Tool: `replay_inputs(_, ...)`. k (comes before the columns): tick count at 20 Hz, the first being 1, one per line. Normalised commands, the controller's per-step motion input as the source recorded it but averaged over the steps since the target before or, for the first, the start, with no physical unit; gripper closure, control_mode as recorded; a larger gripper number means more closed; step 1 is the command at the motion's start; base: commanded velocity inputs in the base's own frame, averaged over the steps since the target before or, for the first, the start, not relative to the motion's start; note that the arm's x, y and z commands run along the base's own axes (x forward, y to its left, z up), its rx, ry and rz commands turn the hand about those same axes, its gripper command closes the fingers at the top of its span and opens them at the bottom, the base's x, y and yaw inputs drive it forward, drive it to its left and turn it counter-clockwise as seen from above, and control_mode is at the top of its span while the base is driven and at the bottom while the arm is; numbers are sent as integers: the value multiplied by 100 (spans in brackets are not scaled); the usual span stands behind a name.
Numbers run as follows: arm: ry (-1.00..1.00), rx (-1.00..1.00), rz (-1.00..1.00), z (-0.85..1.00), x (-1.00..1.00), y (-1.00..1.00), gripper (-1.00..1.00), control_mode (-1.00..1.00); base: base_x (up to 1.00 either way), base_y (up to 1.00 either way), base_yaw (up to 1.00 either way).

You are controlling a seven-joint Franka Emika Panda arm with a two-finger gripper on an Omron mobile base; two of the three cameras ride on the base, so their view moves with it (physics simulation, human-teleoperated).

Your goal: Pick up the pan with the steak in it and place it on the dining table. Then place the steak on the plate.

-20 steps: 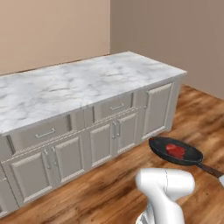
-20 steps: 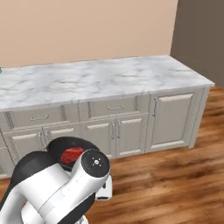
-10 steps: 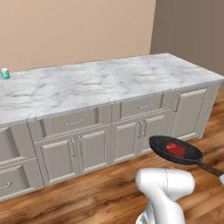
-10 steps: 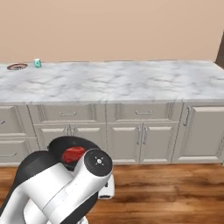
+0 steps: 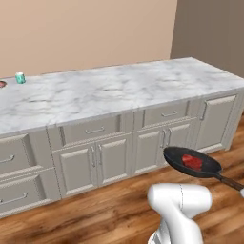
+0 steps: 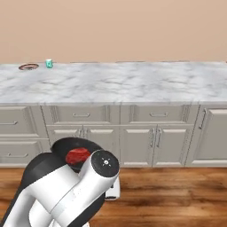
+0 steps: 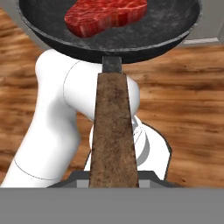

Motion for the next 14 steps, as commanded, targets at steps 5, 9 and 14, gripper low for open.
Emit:
replay_inputs(5, 0, 0, 0, 0, 0, 0, 100, 100, -6, 96, 4)
replay_inputs(9, 0, 0, 0, 0, 0, 0, 100, 100, -6, 100, 5)
replay_inputs(14, 0, 0, 0, 0, 0, 0, 100, 100, -5, 100, 6)
